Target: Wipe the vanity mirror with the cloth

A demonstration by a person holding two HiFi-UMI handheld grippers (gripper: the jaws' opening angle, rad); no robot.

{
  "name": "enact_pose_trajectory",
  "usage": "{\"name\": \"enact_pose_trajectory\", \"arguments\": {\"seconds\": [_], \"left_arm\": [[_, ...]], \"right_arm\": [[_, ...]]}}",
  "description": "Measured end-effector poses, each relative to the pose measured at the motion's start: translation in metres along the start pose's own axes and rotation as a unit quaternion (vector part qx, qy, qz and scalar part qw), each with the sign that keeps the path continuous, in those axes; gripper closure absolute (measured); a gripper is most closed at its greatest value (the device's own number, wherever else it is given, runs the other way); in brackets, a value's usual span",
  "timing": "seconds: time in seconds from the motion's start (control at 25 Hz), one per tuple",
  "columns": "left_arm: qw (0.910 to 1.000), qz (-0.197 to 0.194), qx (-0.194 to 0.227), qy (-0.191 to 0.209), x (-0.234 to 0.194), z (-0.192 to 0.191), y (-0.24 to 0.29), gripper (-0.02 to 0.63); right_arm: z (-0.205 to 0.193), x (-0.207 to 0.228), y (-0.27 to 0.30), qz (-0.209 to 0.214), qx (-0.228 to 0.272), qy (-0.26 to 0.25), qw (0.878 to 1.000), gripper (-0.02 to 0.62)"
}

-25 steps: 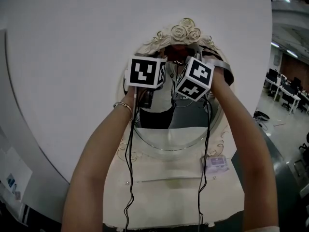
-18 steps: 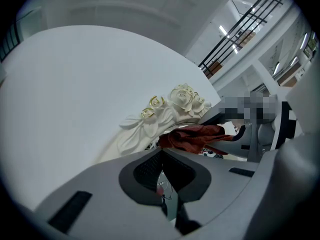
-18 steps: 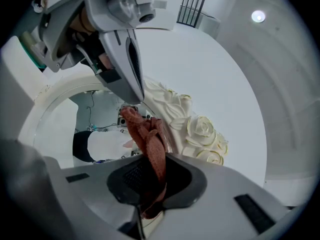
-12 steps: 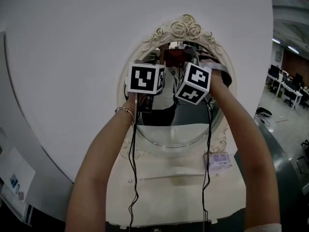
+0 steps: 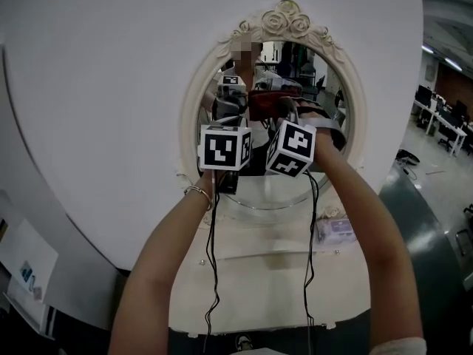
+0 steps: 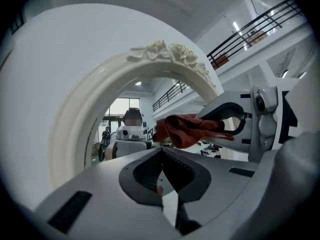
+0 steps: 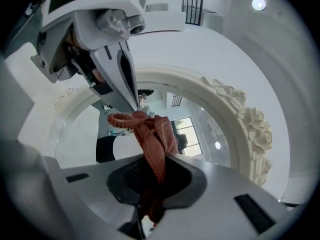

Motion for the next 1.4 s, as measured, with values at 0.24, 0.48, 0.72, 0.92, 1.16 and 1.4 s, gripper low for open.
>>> {"name": "enact_pose_trajectory", "arguments": {"seconds": [0.24,0.48,0.72,0.92,1.16,1.4], "left_arm": [[0.9995,-0.006,-0.03,0.008,0.012,-0.069,0.004,0.595],[0.9986,-0.016,-0.047,-0.017,0.024,-0.127,0.009,0.595],[0.9943,-0.027,-0.079,-0.067,0.035,-0.191,0.006,0.595],[0.9892,-0.035,-0.109,-0.091,0.044,-0.236,0.007,0.595],[0.9842,-0.04,-0.137,-0.105,0.05,-0.274,0.005,0.595],[0.981,-0.043,-0.153,-0.111,0.055,-0.298,0.003,0.595]], "right_arm": [[-0.01,-0.058,-0.004,0.036,0.003,0.024,0.999,0.535],[-0.022,-0.112,-0.008,0.072,-0.003,0.038,0.997,0.535],[-0.032,-0.177,-0.017,0.121,-0.016,0.057,0.991,0.535],[-0.046,-0.239,-0.025,0.167,-0.029,0.044,0.984,0.535],[-0.063,-0.301,-0.032,0.219,-0.051,0.057,0.973,0.535],[-0.078,-0.344,-0.039,0.255,-0.071,0.049,0.963,0.535]]}}
Point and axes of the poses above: the fingertips, and each gripper's own axes: y forward along the fingers, x to its right, z out of its top, the point moved 2 cm from there along -y, backward along the fingers, and after that the axes turned 7 degrees about -z, right-handed, at the moved point
